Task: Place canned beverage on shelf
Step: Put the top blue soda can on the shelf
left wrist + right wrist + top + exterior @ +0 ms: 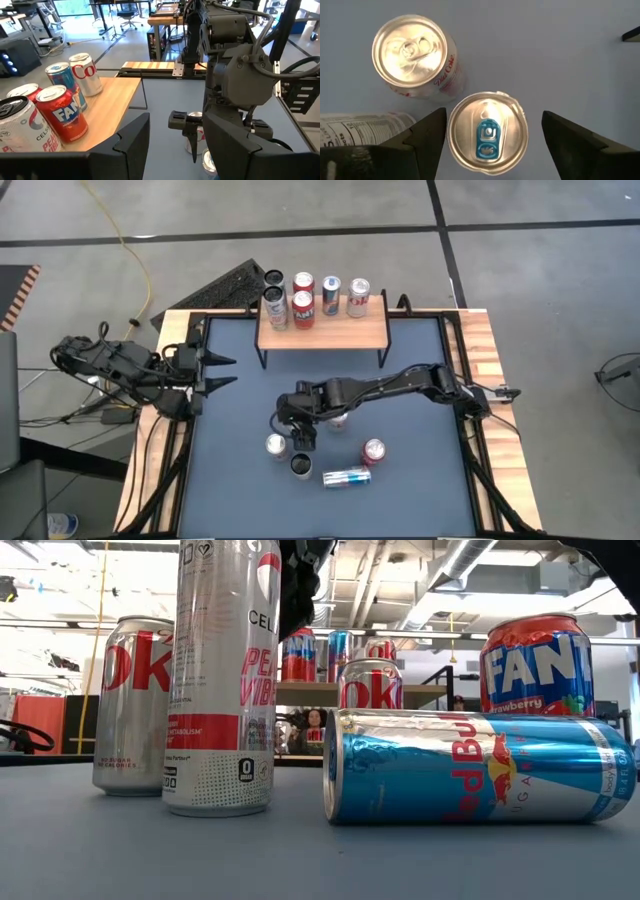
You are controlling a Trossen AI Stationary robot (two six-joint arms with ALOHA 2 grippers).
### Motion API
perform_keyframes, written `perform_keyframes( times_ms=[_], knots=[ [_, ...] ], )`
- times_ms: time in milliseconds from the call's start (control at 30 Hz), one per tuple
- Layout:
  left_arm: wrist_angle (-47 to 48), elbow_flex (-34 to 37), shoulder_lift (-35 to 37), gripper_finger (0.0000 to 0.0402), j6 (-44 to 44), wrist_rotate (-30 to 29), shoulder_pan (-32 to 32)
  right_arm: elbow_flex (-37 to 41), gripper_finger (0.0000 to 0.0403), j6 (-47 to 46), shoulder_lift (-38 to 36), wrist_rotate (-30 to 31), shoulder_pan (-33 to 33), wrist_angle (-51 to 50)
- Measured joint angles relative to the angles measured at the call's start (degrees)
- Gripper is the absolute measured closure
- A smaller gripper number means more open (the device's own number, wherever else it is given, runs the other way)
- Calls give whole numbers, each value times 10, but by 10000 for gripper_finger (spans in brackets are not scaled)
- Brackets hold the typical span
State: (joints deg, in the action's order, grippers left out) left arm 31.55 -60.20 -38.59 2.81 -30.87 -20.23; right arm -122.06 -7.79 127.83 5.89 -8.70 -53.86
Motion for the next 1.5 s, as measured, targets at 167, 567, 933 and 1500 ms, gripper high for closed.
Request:
perform_keyframes(
  times_ms=[167,567,933,1500],
  knots=[
    [0,0,0,228,0,0,0,0,91,-15,0,0,3,-5],
    [0,0,0,228,-2,0,0,0,120,-19,0,3,3,-16],
    [2,0,0,228,-2,0,0,0,234,-23,-2,32,5,-23],
    [18,0,0,228,-9,0,0,-12,237,-6,-16,33,-3,-103]
  ],
)
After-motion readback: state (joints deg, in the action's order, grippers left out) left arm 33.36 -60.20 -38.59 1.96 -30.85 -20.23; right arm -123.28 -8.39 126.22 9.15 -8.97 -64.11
